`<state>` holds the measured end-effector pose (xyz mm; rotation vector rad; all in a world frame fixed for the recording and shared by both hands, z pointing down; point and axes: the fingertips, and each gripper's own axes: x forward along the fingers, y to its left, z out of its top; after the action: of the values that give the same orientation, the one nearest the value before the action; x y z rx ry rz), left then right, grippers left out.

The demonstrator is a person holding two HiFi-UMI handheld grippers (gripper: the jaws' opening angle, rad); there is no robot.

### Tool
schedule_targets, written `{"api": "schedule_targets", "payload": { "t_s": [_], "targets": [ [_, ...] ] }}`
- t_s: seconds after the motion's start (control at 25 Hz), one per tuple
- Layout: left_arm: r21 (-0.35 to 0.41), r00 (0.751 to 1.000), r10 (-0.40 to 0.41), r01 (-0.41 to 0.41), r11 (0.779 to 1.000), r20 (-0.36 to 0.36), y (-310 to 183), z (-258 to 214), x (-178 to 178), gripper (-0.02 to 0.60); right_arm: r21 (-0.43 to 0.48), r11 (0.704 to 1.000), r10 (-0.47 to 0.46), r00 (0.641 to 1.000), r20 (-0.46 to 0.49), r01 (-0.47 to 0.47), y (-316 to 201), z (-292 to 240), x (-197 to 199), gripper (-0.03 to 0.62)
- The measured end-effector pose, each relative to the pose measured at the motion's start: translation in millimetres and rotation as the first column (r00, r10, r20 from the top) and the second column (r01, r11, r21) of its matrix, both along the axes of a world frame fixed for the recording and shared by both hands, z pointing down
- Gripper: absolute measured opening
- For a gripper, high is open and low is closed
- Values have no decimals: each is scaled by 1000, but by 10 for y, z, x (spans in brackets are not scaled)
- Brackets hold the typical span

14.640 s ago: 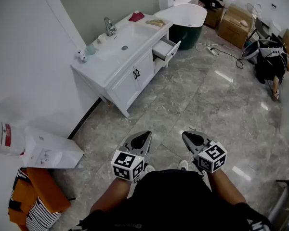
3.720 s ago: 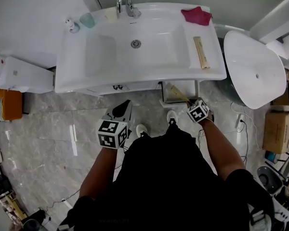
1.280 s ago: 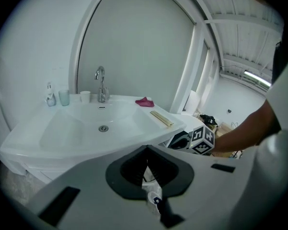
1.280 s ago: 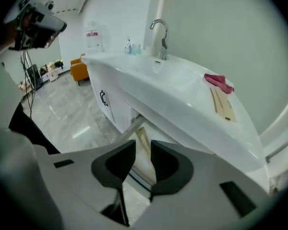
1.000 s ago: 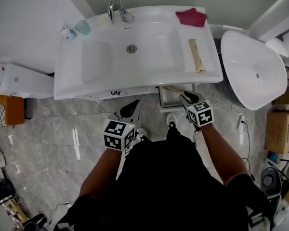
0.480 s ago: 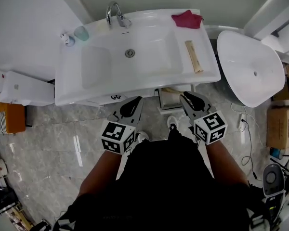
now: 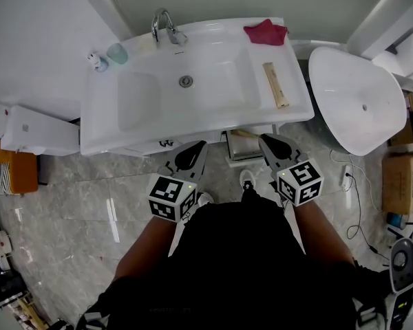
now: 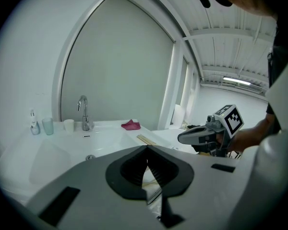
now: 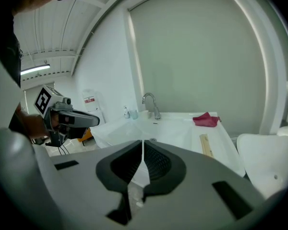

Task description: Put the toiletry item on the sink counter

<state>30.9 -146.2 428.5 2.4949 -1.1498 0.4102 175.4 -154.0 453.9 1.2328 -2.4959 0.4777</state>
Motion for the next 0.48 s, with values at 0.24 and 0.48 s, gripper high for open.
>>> {"api": "schedule_targets", "payload": {
  "t_s": [0.24, 0.48],
  "targets": [
    [-4, 1000, -3, 3, 1000, 12, -37, 8, 40, 5, 4, 1000, -18, 1000, -19, 19, -55, 10, 29, 12],
    [-17, 999, -32, 33, 999, 38, -89, 100, 25, 6, 3, 1000, -4, 998, -62, 4, -286, 128, 203, 12]
  ]
}}
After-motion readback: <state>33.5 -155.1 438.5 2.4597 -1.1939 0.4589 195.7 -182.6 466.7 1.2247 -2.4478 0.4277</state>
